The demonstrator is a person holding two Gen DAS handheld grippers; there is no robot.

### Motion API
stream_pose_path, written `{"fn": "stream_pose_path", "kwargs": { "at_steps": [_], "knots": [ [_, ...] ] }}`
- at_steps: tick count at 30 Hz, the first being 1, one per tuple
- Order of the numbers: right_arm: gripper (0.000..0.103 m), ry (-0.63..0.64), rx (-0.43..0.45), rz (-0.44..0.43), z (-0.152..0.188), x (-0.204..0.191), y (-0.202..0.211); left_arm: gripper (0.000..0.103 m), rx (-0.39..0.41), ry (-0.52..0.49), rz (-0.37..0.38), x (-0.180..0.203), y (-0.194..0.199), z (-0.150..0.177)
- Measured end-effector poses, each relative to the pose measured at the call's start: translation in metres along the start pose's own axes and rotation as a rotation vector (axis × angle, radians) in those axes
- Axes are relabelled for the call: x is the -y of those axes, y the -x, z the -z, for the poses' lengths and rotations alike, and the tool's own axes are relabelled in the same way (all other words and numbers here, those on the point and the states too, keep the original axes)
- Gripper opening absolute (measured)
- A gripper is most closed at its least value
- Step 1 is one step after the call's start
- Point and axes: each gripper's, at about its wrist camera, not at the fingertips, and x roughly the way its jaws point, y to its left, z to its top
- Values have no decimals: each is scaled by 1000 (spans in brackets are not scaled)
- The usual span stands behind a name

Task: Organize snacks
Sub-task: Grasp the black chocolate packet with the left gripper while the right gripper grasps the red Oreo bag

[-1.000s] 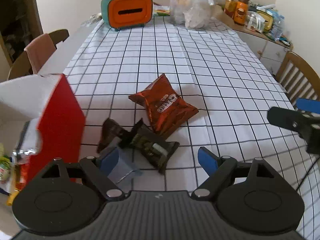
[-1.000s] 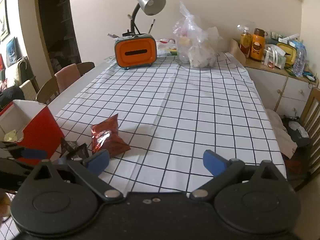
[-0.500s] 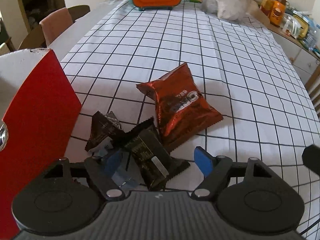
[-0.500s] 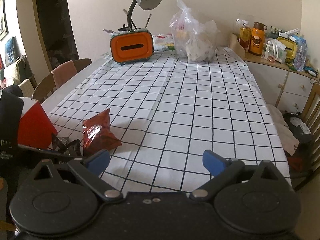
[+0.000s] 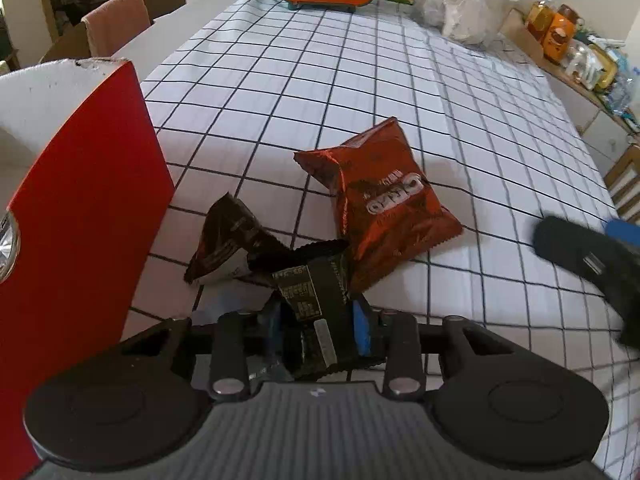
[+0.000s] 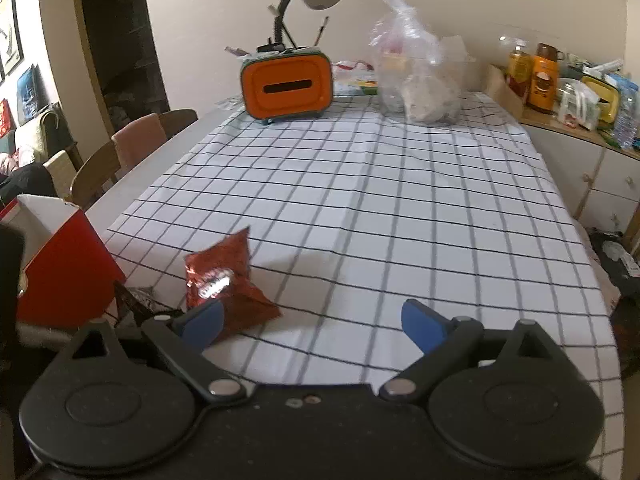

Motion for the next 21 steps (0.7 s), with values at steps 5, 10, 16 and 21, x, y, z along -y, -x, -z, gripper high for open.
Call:
{"fn": "stream_pose_path", "kwargs": {
  "at_steps": [5,10,16,21],
  "knots": [
    [92,21,-26,-23,-10,-16,-22,34,60,-33,88,-8,21,22],
    [89,51,-69,-35,-15,-33,-45,34,158,-74,113,-10,38,45],
    [88,98,-116,-65,-21,-56,-72,34,278,-113,109,-12,46,65],
    [85,173,-139,-64,-23,-81,-90,34,325,-155,107,-11,38,77]
  ]
}}
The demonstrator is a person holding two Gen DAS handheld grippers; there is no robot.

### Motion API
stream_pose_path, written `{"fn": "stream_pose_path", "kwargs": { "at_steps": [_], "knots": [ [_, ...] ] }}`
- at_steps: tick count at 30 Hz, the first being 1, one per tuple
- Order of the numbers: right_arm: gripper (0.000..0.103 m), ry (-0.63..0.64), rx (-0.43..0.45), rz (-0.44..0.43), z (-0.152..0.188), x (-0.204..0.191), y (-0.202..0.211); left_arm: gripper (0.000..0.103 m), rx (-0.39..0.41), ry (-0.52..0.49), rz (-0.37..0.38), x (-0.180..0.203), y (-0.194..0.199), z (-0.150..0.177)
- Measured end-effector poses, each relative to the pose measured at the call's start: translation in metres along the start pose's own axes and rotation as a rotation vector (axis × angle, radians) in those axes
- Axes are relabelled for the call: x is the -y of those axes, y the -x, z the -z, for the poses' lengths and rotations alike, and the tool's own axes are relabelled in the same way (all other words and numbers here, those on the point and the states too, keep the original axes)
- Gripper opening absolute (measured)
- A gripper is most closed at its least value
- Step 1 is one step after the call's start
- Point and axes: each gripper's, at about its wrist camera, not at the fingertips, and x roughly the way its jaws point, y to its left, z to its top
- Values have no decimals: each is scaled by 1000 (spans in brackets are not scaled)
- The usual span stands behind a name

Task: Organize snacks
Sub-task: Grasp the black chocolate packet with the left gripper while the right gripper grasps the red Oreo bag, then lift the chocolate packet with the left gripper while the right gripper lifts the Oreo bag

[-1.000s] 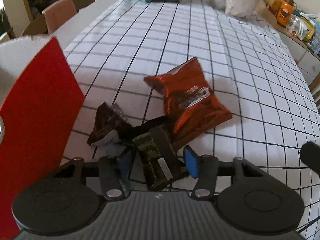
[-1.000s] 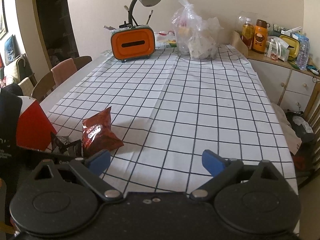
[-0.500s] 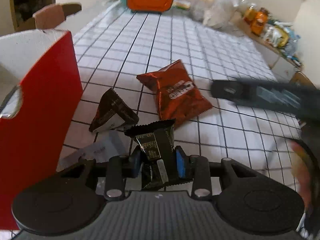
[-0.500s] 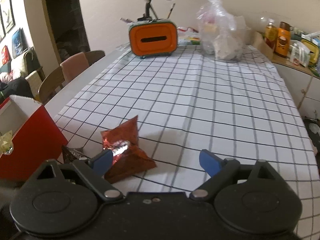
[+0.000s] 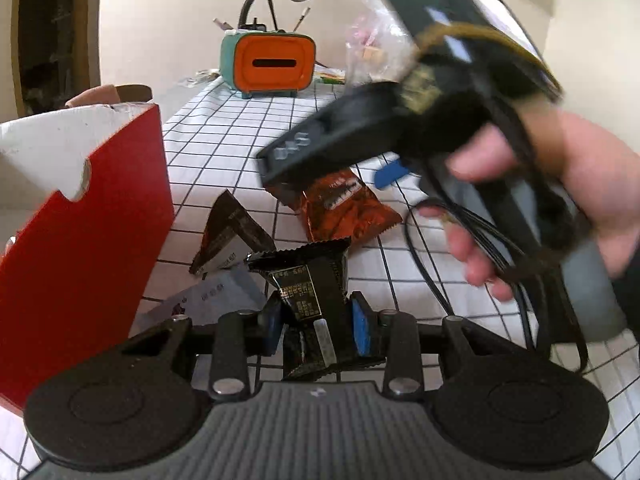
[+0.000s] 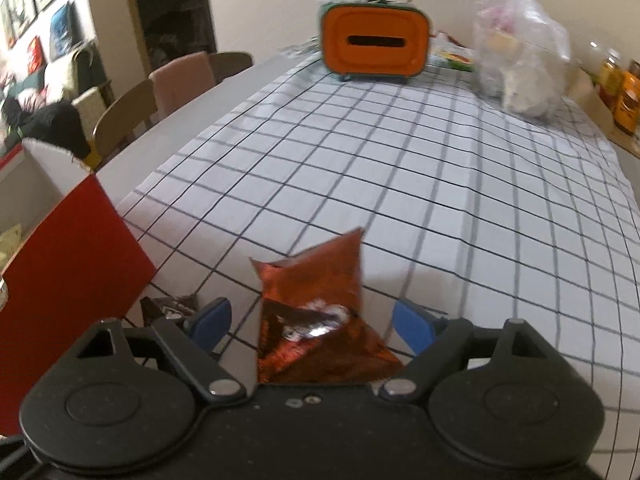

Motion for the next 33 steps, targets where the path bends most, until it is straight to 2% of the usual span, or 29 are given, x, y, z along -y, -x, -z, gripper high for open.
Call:
{"fn": "stream_pose_path", "kwargs": {
  "at_steps": [6,8,12,13,22,30,33],
  "knots": [
    [76,37,-35,38,-2,-12,-19,34,-10,-6,37,-6,-6,0],
    [64,31,-42,40,-1,-13,-22,34,-14,2,47,-9,-8,-3],
    [54,21,-34,38,1,-13,-21,34,-17,11,58,-12,-8,-5],
    [48,20,-31,37,1,-13,-20,34,-17,14,59,-12,-8,-5],
    [45,-42,14,88,9,-5,12,34,4,15,58,-14,-3,-1],
    [45,-83,61,136,31,8,68,34,31,-21,77,-2,12,1],
    [45,-102,79,146,41,12,88,29,38,-36,75,4,15,2]
  ]
}}
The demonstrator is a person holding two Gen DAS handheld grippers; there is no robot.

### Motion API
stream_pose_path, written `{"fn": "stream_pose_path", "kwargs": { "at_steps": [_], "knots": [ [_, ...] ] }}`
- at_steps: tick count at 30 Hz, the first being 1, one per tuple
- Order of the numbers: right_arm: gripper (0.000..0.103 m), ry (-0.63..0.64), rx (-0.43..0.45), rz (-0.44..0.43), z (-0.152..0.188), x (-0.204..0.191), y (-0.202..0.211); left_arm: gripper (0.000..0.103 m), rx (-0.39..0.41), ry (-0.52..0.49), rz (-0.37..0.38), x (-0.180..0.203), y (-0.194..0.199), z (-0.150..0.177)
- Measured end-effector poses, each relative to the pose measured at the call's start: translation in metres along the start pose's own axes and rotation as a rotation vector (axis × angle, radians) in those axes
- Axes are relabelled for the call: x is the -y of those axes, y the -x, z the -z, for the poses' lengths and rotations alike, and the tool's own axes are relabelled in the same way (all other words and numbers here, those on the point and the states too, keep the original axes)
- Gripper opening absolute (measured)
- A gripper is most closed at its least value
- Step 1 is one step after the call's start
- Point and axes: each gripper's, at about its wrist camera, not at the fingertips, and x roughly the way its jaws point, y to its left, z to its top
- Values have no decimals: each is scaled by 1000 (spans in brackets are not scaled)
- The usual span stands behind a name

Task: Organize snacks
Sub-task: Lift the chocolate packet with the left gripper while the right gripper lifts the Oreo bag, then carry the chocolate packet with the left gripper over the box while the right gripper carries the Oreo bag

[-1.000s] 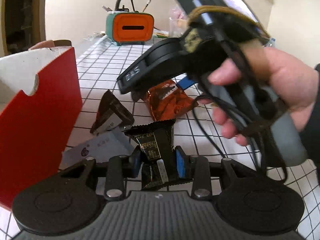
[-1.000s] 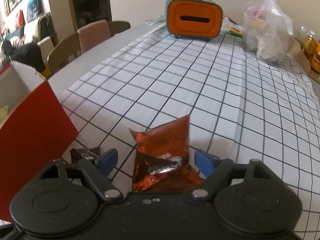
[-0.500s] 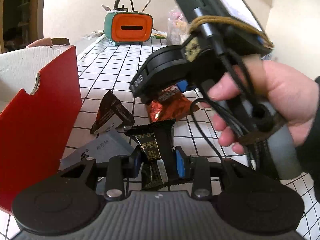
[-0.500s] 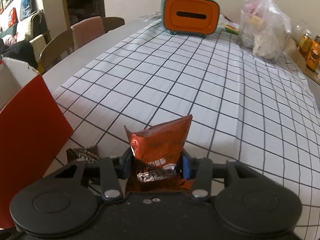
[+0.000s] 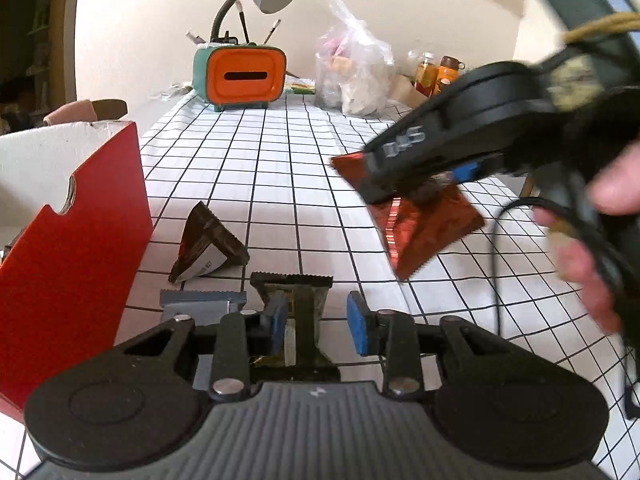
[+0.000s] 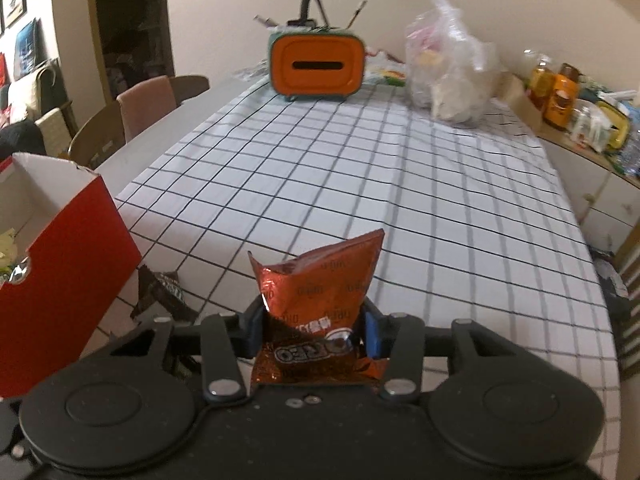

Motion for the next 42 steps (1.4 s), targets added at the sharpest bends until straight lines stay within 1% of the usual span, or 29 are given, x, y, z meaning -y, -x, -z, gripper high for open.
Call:
{"fn": "stream_pose_path", "kwargs": {
  "at_steps": [3,5,7,10,12,16,19,21,24,26,28,29,31,32,33,35,39,40,42],
  "knots": [
    [45,-15,29,6,8,6,22,26,-29,19,20,0,-3,-3],
    [45,-30,45,10,13,10,36,26,-51,47,54,-4,-3,-8],
    [45,-40,58,9,17,13,48,26,-61,57,63,-5,-1,-12],
    [45,-52,78,-1,26,18,66,26,-102,89,78,-14,2,-23],
    [45,-61,92,-15,33,22,76,26,-138,58,78,-14,3,-31],
    [45,-68,98,-37,44,26,84,26,-231,-7,46,-12,-4,-36],
    [45,-81,104,-50,53,30,86,26,-291,-29,31,-9,-16,-38],
    [45,-96,108,-60,57,34,87,26,-310,-50,20,-5,-21,-38],
    [45,-110,110,-63,65,39,89,26,-301,-85,-50,2,-26,-38],
    [45,-121,111,-69,69,43,89,27,-318,-103,-77,6,-31,-38],
    [45,-129,110,-73,73,47,89,29,-324,-95,-100,7,-31,-40],
    [45,-133,111,-79,74,49,89,31,-318,-90,-88,7,-29,-41],
    [45,-139,113,-85,77,51,89,44,-311,-102,-87,11,-28,-44],
    [45,-142,113,-89,78,52,89,54,-310,-116,-100,13,-29,-44],
    [45,-145,113,-92,79,53,88,56,-312,-127,-106,15,-32,-44],
    [45,-153,114,-99,81,55,87,56,-324,-144,-115,18,-38,-43],
    [45,-159,116,-105,83,57,88,55,-362,-130,-123,15,-52,-40],
    [45,-160,117,-106,84,58,88,52,-367,-123,-123,14,-55,-40],
    [45,-163,117,-107,84,59,88,38,-366,-121,-119,13,-57,-38]
  ]
}}
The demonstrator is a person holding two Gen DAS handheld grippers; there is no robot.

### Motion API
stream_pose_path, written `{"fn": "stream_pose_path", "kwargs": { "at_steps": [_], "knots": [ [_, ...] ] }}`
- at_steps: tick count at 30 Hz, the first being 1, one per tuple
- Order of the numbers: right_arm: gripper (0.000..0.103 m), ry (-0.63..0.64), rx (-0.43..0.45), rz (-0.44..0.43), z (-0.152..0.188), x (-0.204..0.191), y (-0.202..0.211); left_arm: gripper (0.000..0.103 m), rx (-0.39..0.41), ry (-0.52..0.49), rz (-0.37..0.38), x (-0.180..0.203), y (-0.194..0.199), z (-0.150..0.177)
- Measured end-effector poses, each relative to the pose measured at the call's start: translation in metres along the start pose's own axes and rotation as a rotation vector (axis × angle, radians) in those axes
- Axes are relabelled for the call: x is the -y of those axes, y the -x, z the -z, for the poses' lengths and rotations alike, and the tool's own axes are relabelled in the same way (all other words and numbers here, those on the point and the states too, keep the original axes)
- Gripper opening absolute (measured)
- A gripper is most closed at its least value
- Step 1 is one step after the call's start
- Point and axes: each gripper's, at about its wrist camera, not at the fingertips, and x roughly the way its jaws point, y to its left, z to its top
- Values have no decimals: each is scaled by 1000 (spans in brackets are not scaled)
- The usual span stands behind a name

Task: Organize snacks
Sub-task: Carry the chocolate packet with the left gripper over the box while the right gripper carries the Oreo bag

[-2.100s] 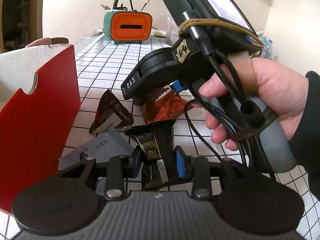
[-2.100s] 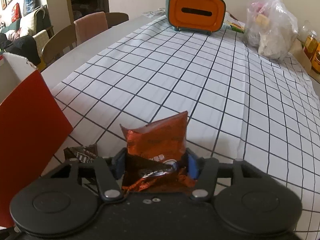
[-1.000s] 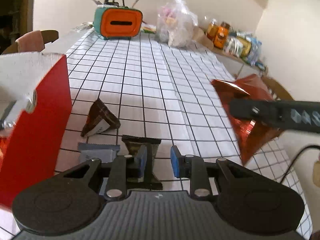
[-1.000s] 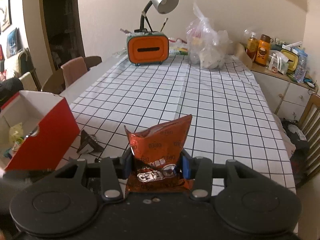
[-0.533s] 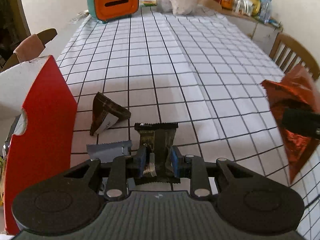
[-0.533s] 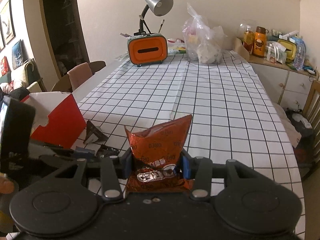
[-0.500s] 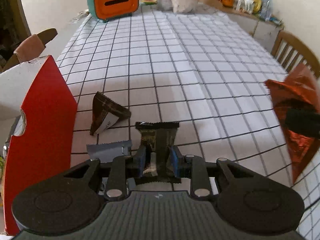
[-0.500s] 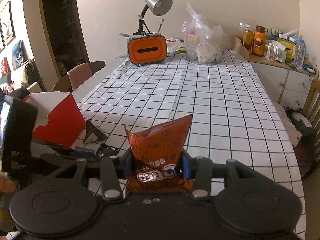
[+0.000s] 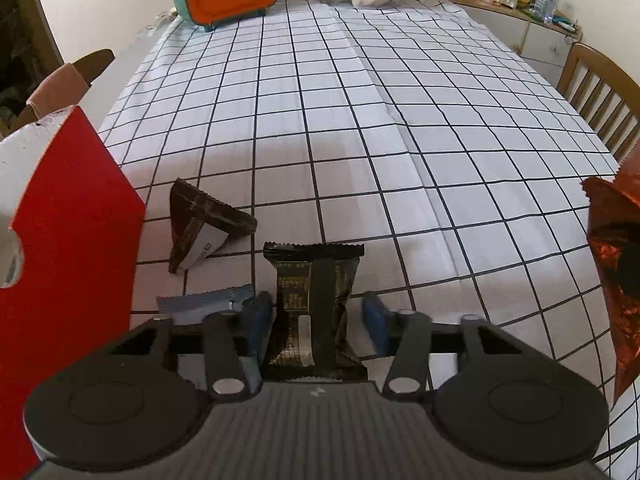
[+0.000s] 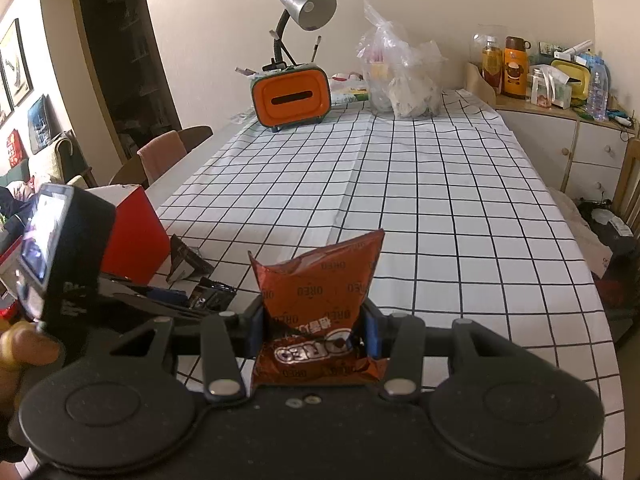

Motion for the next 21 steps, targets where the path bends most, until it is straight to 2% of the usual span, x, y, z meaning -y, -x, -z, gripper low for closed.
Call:
{"fn": "stream_pose_path", "kwargs": {
  "at_steps": [3,9,21],
  "knots": [
    [45,0,-3,4,0,1,0,33,9,3,6,0,0,1],
    [45,-10,-7,15,-1,1,0,32,22,2,22,0,11,1],
    [45,37,49,18,-23,-29,24,32,113,-17,53,-22,92,-5]
  ]
}}
